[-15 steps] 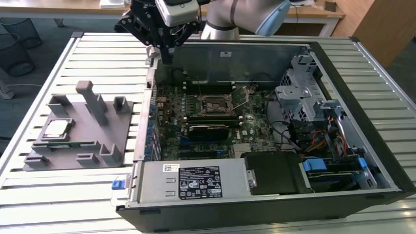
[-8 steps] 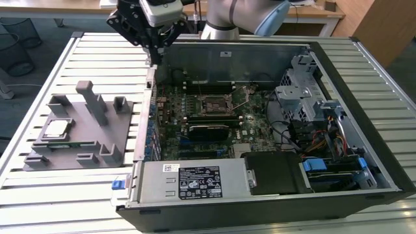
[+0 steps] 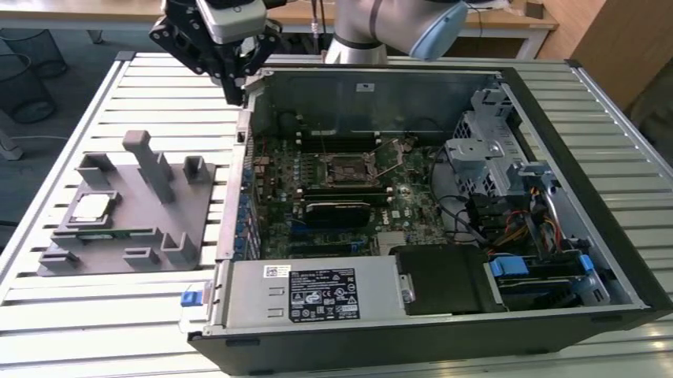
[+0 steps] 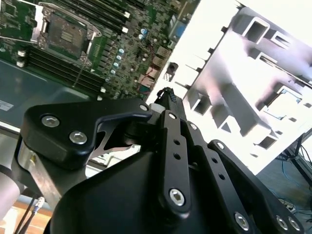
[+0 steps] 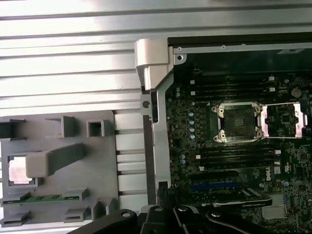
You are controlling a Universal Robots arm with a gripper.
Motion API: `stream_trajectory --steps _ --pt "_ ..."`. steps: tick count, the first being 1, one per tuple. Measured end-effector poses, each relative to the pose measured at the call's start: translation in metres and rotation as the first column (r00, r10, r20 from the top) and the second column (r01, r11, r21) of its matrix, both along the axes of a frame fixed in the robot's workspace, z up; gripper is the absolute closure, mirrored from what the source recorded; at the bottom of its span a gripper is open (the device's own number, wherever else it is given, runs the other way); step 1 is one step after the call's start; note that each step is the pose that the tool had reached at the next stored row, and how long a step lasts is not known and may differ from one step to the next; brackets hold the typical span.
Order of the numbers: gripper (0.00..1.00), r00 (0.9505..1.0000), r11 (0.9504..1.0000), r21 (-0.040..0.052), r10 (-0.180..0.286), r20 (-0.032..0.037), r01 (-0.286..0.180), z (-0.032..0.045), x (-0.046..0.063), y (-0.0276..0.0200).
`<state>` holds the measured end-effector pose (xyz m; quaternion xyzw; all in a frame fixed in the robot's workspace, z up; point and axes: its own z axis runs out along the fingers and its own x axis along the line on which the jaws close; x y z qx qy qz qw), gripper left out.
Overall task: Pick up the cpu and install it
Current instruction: 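Reach for the cpu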
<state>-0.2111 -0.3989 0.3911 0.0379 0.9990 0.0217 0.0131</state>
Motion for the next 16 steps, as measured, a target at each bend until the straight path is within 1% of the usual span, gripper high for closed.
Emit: stream_trajectory --steps 16 --pt "0.89 1.0 1.0 0.0 0.0 0.0 0.0 -0.0013 -0.043 0.0"
